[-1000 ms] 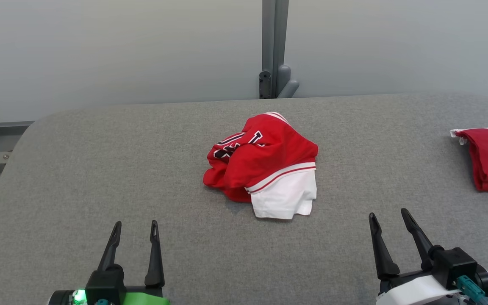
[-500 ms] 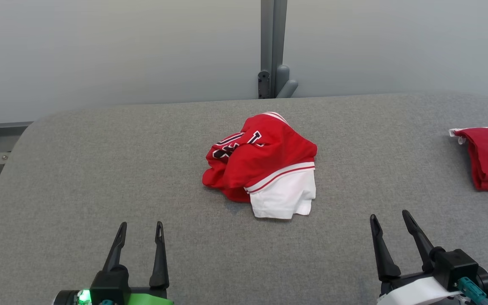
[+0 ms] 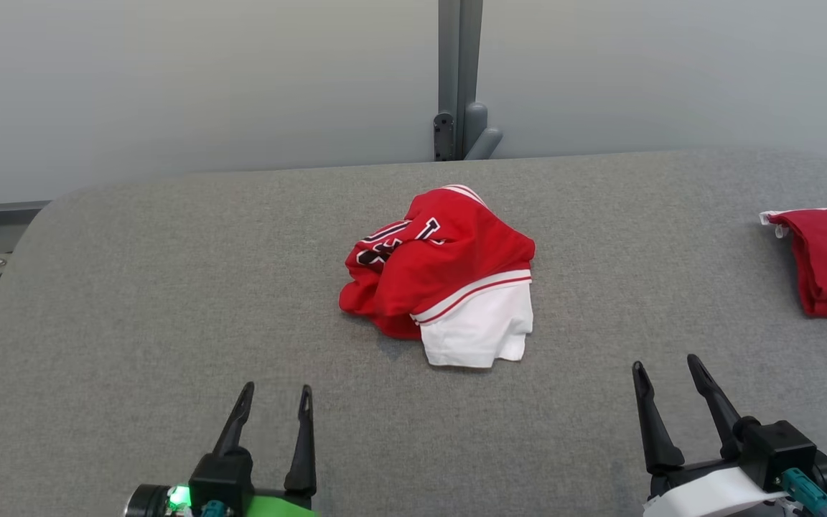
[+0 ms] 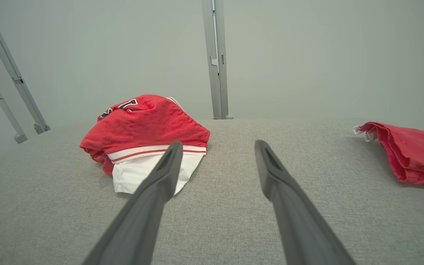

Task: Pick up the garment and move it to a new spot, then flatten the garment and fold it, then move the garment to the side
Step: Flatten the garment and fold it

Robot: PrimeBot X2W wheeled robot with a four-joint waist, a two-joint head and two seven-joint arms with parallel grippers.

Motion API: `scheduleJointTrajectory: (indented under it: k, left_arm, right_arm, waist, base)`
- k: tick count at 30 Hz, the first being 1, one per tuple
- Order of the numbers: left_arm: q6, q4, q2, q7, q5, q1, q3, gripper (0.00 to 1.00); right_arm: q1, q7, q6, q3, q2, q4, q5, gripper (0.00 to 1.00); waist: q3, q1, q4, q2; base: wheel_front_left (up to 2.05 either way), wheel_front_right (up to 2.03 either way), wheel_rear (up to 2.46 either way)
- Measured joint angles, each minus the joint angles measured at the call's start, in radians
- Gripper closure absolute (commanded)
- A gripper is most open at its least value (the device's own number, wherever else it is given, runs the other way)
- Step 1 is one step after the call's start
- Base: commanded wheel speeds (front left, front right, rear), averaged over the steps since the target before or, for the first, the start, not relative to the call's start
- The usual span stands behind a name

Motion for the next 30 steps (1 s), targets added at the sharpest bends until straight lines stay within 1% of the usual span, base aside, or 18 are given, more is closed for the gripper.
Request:
scheduleJointTrajectory:
  k: [3,6,14,16,19,21,23,26,27,30]
  left_arm:
    - [-0.016,0.042,0.0,0.0,-0.006,-0.056,-0.043,0.0]
    - [-0.038,0.085,-0.001,0.0,-0.036,-0.123,-0.092,0.0]
    - [-0.085,0.186,-0.002,0.0,-0.073,-0.335,-0.215,0.0]
    - [-0.091,0.198,-0.002,0.0,-0.084,-0.36,-0.233,0.0]
    - [-0.108,0.252,-0.001,0.008,-0.158,-0.428,-0.311,0.0]
    - [-0.109,0.27,-0.003,0.018,-0.227,-0.469,-0.365,0.0]
    - [-0.097,0.297,-0.003,0.033,-0.265,-0.527,-0.416,0.0]
    - [-0.058,0.366,-0.004,0.094,-0.305,-0.618,-0.482,0.0]
    - [-0.03,0.407,-0.004,0.13,-0.332,-0.677,-0.515,0.0]
    - [0.027,0.472,-0.004,0.194,-0.348,-0.77,-0.562,0.0]
  right_arm:
    - [-0.005,0.0,0.0,-0.01,-0.003,0.0,0.001,0.0]
    - [-0.017,0.0,0.0,-0.015,-0.006,0.0,0.001,0.0]
    - [-0.072,0.0,0.0,-0.011,-0.006,-0.019,0.005,0.0]
    - [-0.078,0.0,0.0,-0.011,-0.005,-0.019,0.005,0.0]
    - [-0.093,0.0,0.0,-0.018,-0.004,-0.019,0.007,0.0]
    - [-0.107,0.0,0.0,-0.019,-0.002,-0.019,0.009,0.0]
    - [-0.122,0.0,0.0,-0.018,-0.001,-0.019,0.015,0.0]
    - [-0.144,0.0,0.0,-0.021,0.002,-0.02,0.017,0.0]
    - [-0.156,0.0,0.0,-0.018,0.002,-0.019,0.02,0.0]
    - [-0.175,0.0,0.0,-0.009,0.003,-0.017,0.037,0.0]
  waist:
    - [0.015,0.0,-0.008,0.0]
    - [0.032,0.0,-0.02,0.0]
    - [0.094,0.0,-0.088,0.0]
    - [0.104,0.0,-0.098,0.0]
    - [0.135,0.0,-0.13,0.0]
    - [0.158,0.0,-0.151,0.0]
    - [0.183,0.0,-0.172,0.0]
    - [0.222,0.0,-0.202,0.0]
    - [0.249,0.0,-0.222,0.0]
    - [0.287,0.0,-0.251,0.0]
  base:
    - [0.0,0.0,0.0]
    - [0.0,0.0,0.0]
    - [0.0,0.0,0.0]
    - [0.0,0.0,0.0]
    - [0.0,0.0,0.0]
    - [0.0,0.0,0.0]
    - [0.0,0.0,0.0]
    - [0.0,0.0,0.0]
    - [0.0,0.0,0.0]
    - [0.0,0.0,0.0]
